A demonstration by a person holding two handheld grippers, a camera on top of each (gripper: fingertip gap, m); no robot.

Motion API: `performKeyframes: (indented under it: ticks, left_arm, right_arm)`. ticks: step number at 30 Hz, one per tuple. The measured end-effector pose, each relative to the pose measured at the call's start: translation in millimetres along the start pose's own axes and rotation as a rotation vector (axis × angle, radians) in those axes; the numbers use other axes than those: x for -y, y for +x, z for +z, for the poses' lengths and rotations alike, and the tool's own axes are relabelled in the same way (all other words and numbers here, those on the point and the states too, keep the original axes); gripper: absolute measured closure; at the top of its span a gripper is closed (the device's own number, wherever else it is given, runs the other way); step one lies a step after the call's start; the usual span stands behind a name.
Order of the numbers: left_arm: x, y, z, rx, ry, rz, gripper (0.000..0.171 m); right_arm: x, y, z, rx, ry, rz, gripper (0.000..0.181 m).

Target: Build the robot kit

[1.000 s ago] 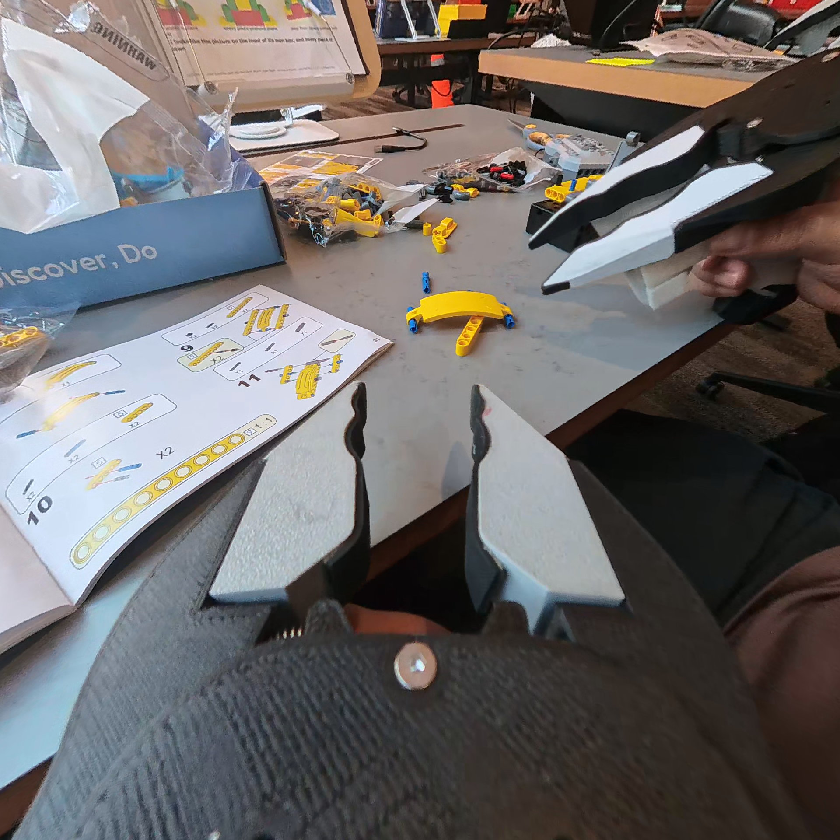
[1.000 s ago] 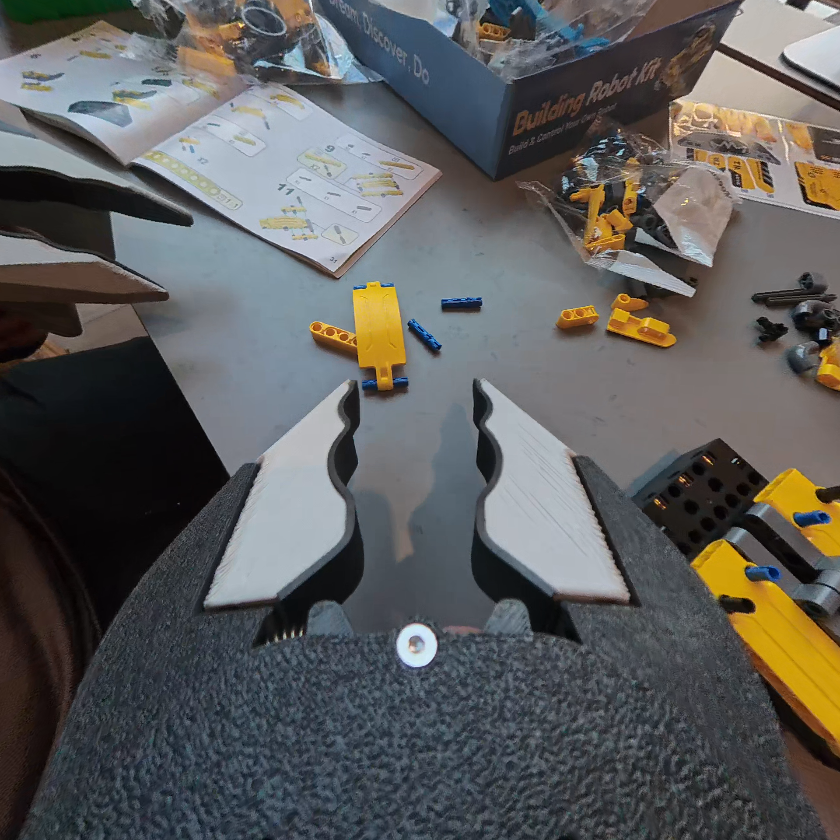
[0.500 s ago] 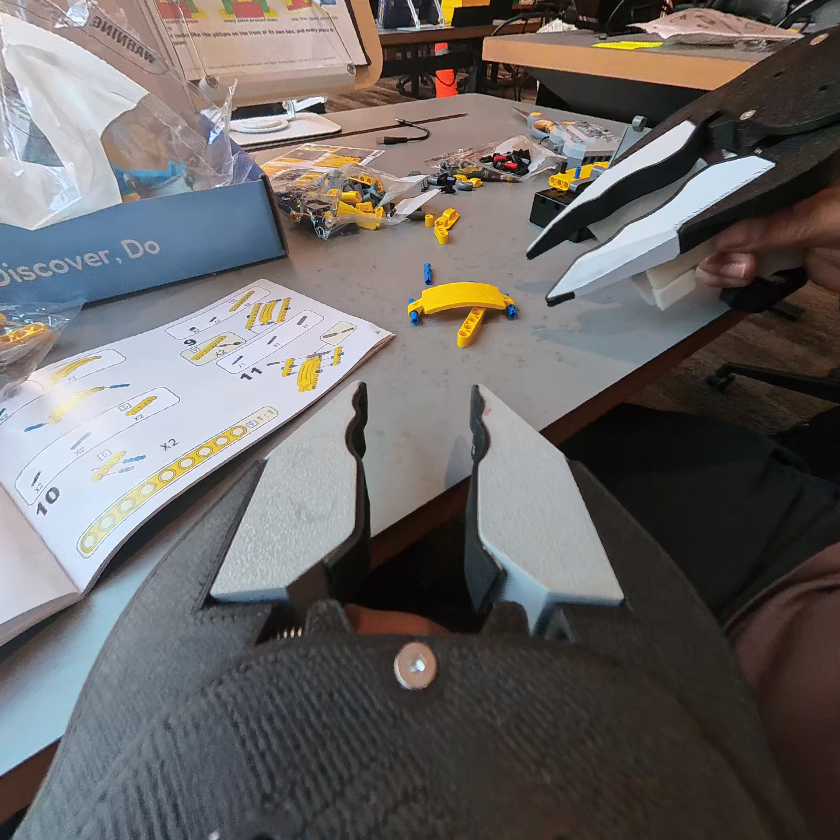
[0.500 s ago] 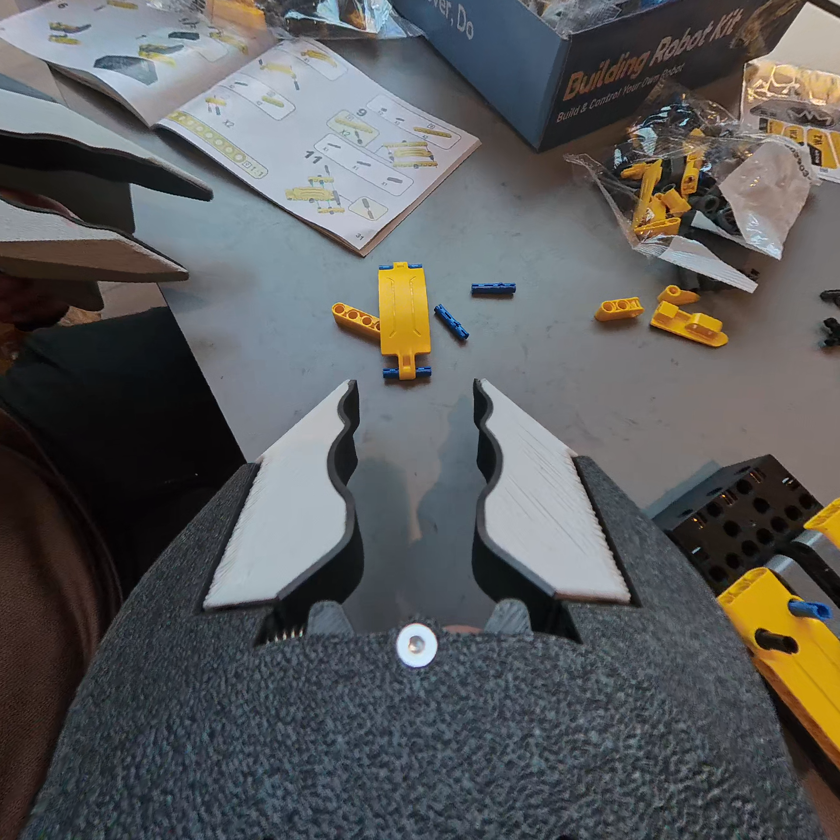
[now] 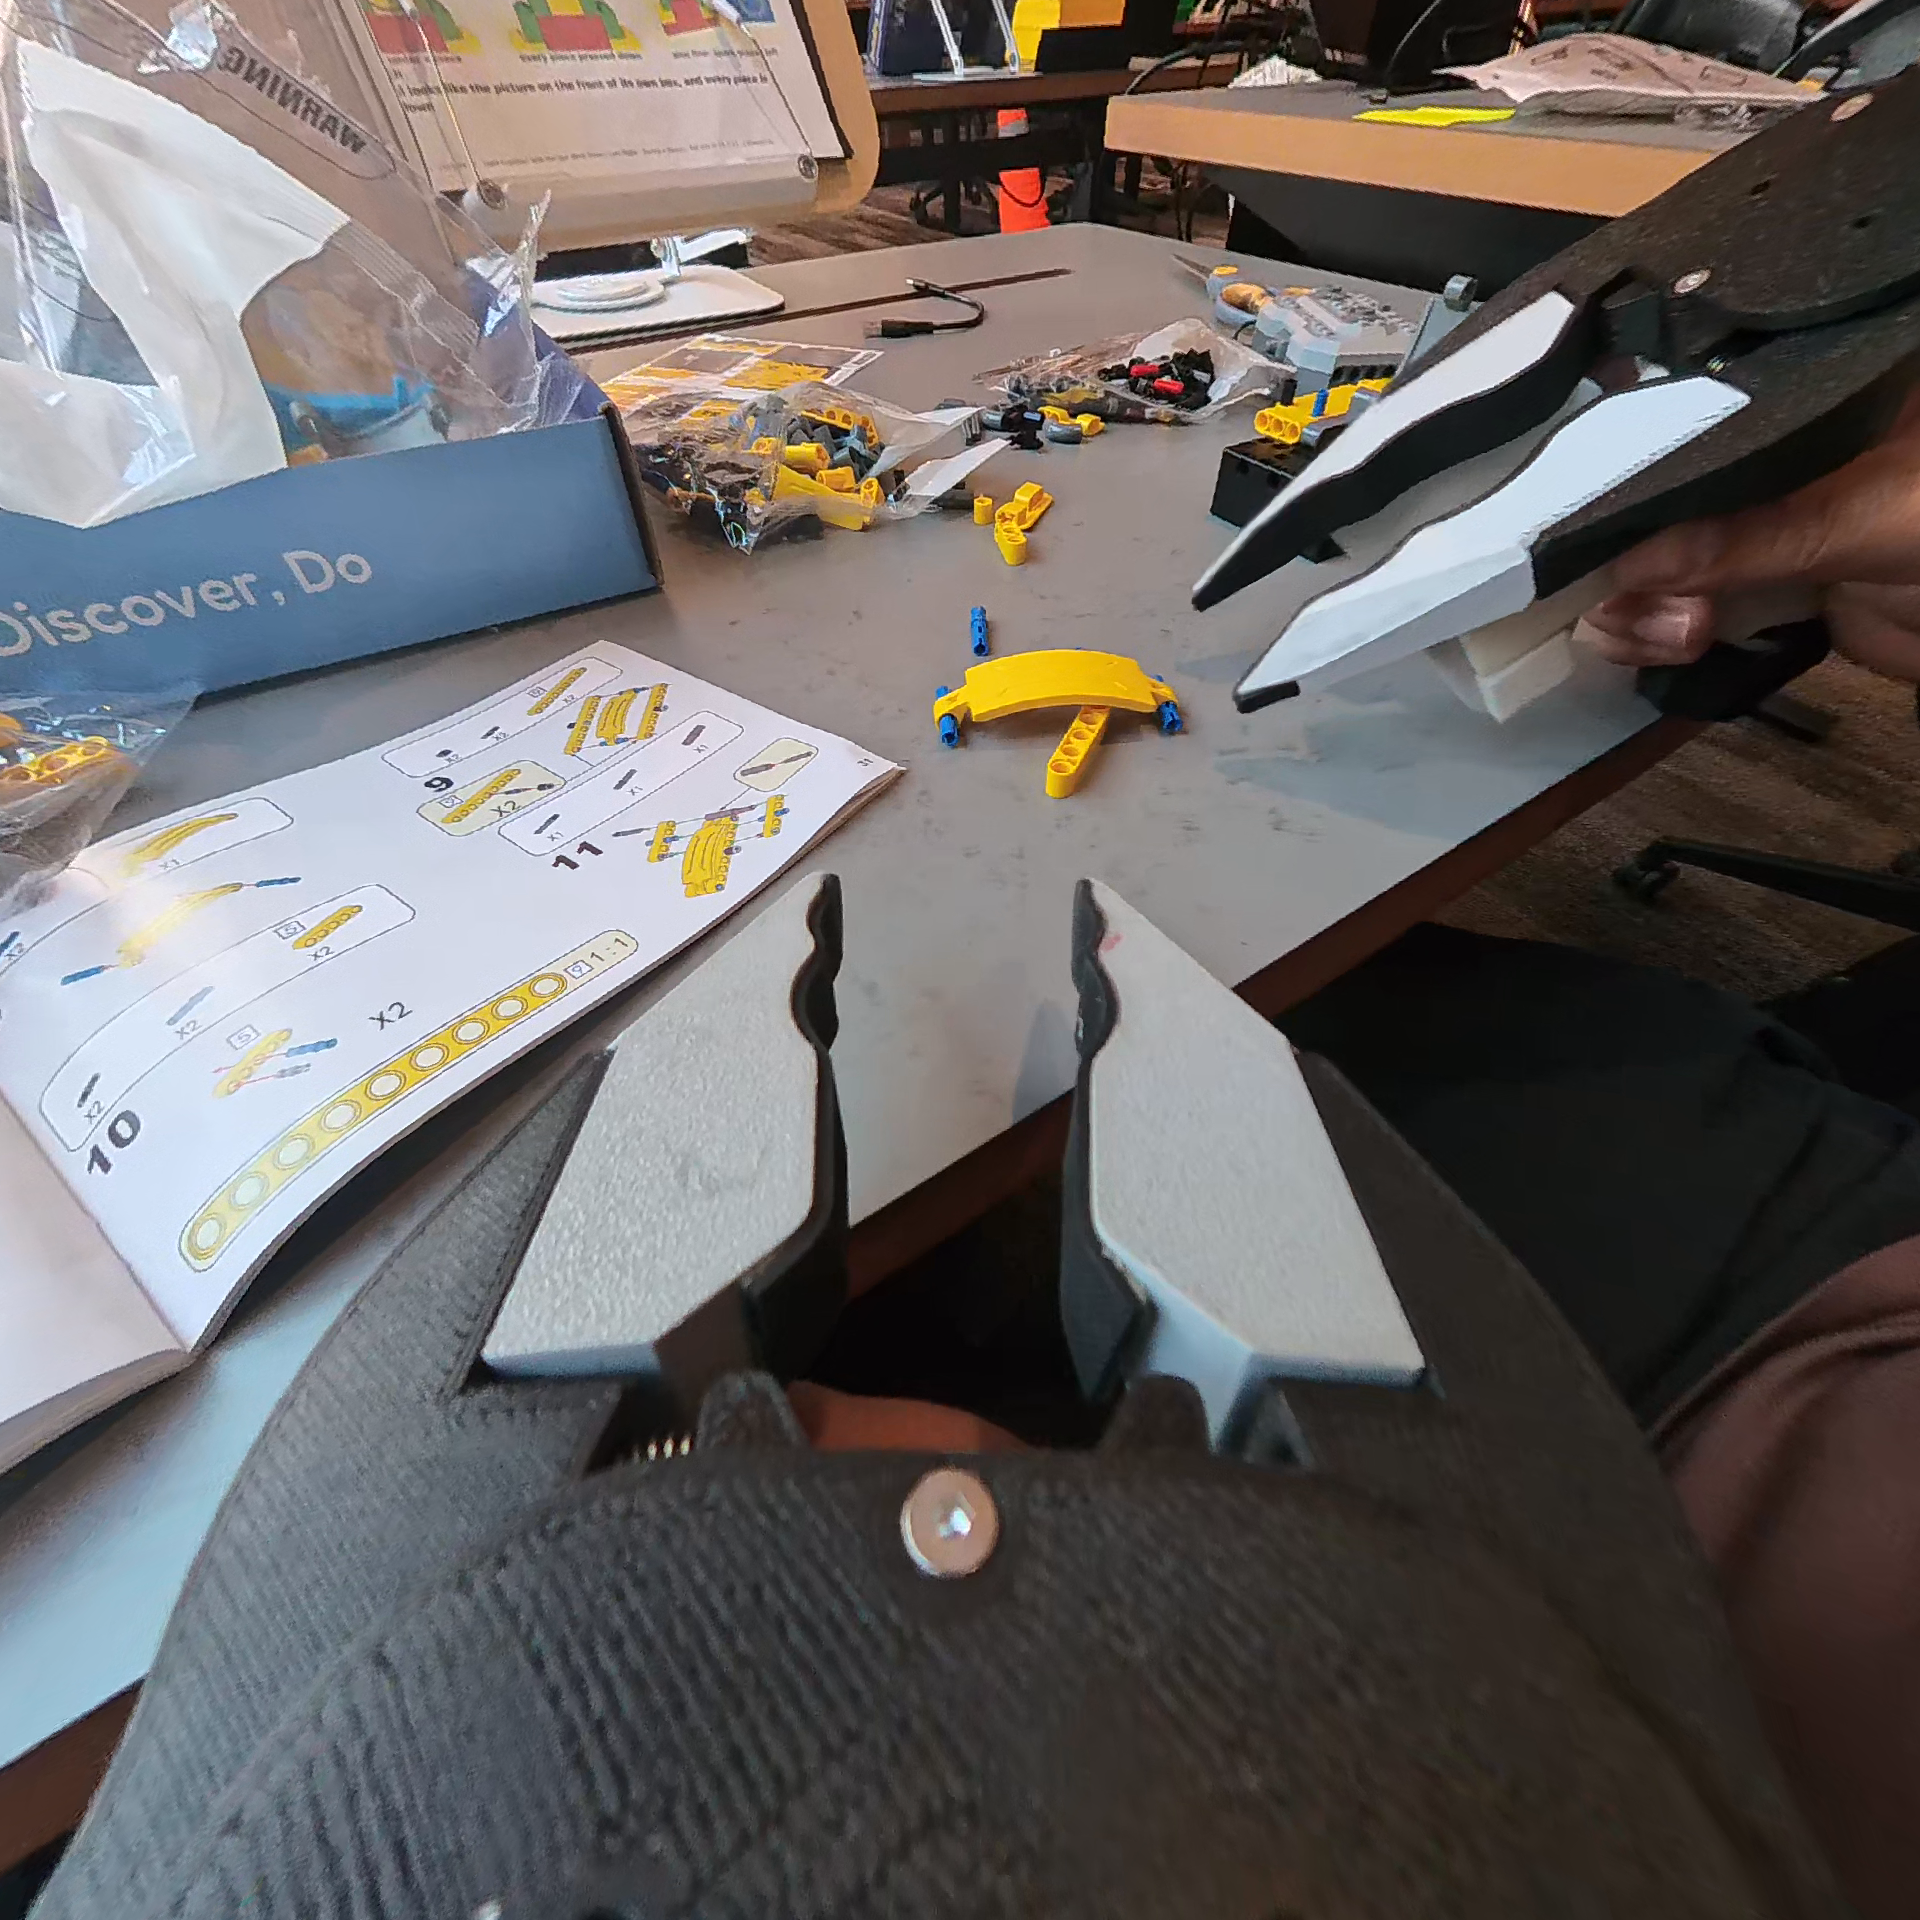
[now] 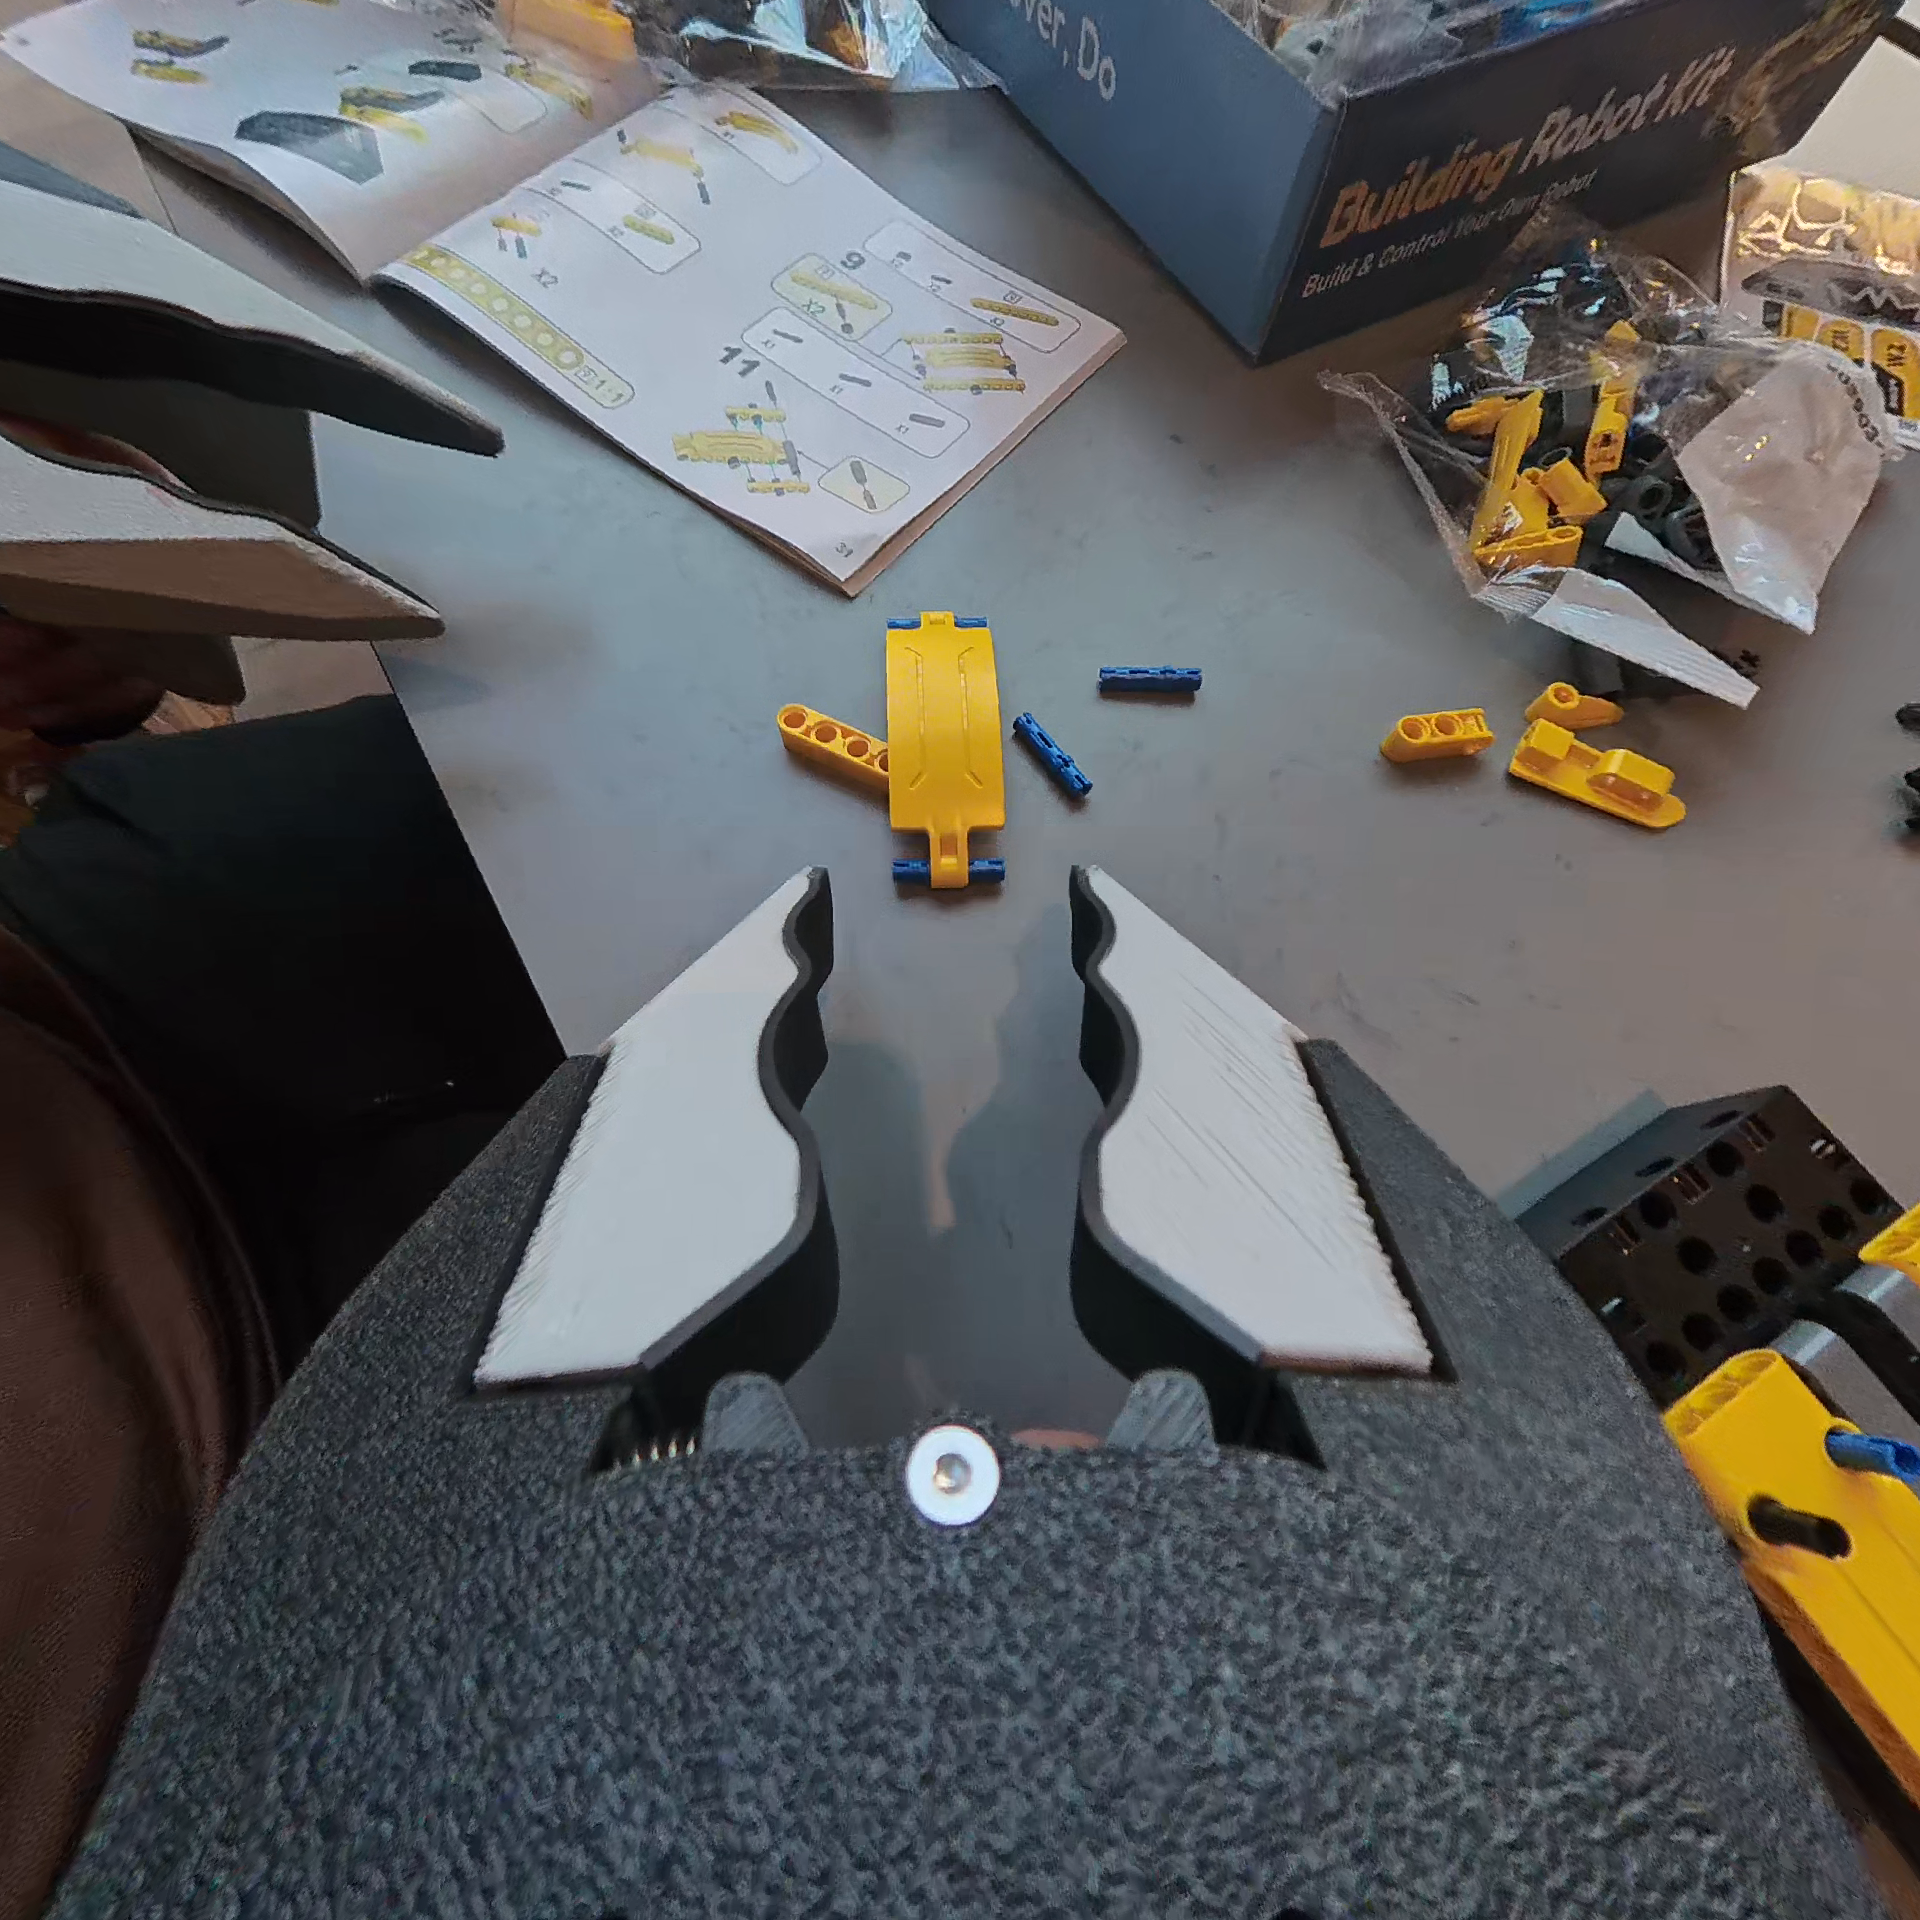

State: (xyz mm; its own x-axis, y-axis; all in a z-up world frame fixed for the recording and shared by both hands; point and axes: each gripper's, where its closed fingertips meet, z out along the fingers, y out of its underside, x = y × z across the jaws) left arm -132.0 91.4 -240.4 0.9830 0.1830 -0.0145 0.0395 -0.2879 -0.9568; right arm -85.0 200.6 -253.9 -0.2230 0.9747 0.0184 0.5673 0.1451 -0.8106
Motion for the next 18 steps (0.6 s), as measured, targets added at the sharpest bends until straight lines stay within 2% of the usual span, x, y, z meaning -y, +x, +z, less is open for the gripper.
performKeyframes:
  ticks: [6, 12, 18]
  left_arm:
    - [-0.9, -0.1, 2.5, 0.003, -0.004, 0.008, 0.130]
    - [-0.7, -1.0, 2.8, 0.008, -0.002, 0.013, 0.131]
    - [-1.0, -0.9, 2.0, 0.002, -0.002, 0.010, 0.131]
  right_arm:
    - [8.4, -6.5, 18.4, 0.036, -0.028, -0.038, 0.141]
    - [12.5, -3.3, 23.3, 0.070, -0.022, -0.068, 0.181]
    - [14.5, 6.5, 19.0, 0.015, 0.003, -0.058, 0.178]
